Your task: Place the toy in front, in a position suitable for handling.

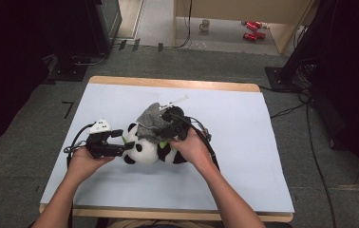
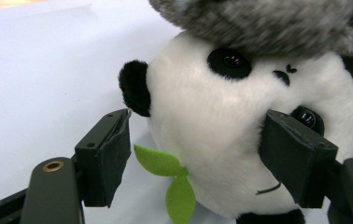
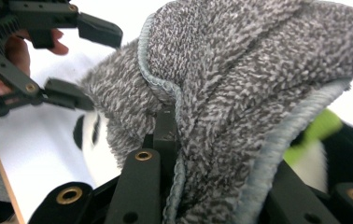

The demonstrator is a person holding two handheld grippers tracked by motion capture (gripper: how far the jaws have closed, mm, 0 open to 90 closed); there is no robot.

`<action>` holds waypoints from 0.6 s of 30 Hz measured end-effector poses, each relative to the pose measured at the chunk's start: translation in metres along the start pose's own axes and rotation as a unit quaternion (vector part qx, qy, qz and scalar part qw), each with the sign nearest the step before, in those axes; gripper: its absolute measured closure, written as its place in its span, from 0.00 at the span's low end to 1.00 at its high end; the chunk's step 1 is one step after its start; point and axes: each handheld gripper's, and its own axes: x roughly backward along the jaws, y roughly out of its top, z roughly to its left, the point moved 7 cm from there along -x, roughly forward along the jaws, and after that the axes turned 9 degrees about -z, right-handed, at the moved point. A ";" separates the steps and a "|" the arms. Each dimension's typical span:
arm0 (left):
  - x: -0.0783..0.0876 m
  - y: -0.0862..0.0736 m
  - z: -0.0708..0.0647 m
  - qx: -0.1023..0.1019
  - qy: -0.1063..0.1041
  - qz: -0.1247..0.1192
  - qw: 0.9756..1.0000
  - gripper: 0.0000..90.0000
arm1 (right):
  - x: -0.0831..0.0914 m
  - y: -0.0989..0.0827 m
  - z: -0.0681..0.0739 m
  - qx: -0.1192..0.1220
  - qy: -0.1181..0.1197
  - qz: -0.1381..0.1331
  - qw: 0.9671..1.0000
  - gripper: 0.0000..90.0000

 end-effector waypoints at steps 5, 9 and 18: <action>-0.001 0.000 -0.001 -0.007 -0.001 -0.002 1.000 0.28 | 0.013 -0.009 -0.006 -0.011 0.015 -0.009 1.000 0.83; -0.001 0.000 -0.001 -0.003 0.000 -0.002 1.000 0.28 | 0.022 -0.010 -0.009 0.000 0.007 -0.015 1.000 0.83; -0.002 -0.001 0.001 0.002 0.000 0.001 1.000 0.28 | 0.040 -0.020 -0.031 -0.021 -0.015 -0.020 0.999 0.83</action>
